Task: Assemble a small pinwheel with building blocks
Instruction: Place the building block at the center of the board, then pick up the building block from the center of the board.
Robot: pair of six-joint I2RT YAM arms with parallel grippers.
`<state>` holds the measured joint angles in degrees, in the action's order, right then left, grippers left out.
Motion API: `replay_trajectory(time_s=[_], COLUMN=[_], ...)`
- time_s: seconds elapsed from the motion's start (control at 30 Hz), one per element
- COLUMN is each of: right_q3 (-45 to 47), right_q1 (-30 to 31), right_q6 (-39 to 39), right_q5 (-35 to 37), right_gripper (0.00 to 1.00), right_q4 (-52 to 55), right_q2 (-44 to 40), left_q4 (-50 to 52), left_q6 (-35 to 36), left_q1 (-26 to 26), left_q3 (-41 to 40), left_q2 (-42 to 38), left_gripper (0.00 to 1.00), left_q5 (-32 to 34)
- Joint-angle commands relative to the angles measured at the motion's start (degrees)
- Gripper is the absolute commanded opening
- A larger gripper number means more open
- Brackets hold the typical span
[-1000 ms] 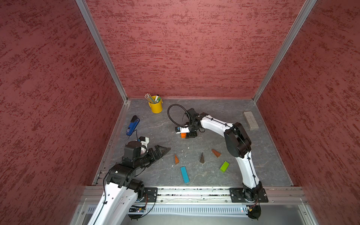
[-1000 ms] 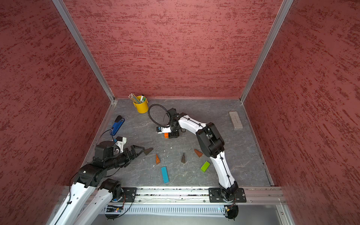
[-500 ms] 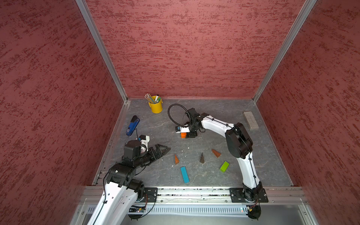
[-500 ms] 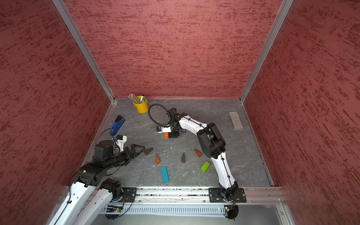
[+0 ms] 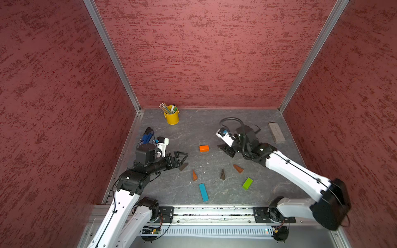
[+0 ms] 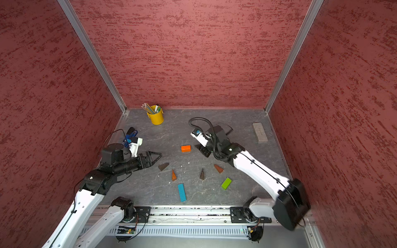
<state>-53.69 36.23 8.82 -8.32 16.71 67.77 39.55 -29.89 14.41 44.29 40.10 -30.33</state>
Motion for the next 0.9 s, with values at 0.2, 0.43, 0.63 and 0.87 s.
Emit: replay_trajectory(time_s=[0.2, 0.43, 0.63, 0.87], right_q3=[12.12, 11.58, 12.5, 13.94], right_q1=[11.41, 21.91, 26.37, 26.83], right_q6=[-72.96, -89.68, -97.84, -101.73], right_q5=[27.52, 31.36, 29.24, 29.43], right_gripper=[0.43, 0.43, 0.41, 0.42], right_q4=[22.1, 34.54, 41.53, 46.15], right_q2=[-13.59, -9.73, -7.28, -7.3], left_q4=[-6.01, -2.46, -4.56, -4.04], left_q6=[3.41, 5.87, 4.91, 5.01], left_q1=[3.53, 13.27, 13.8, 13.8], left_q3=[-0.17, -0.84, -2.54, -3.07], left_q2=[5.26, 4.14, 2.7, 2.35], left_gripper=[1.0, 1.0, 1.0, 1.0], left_q5=[-6.22, 2.38, 3.36, 2.47])
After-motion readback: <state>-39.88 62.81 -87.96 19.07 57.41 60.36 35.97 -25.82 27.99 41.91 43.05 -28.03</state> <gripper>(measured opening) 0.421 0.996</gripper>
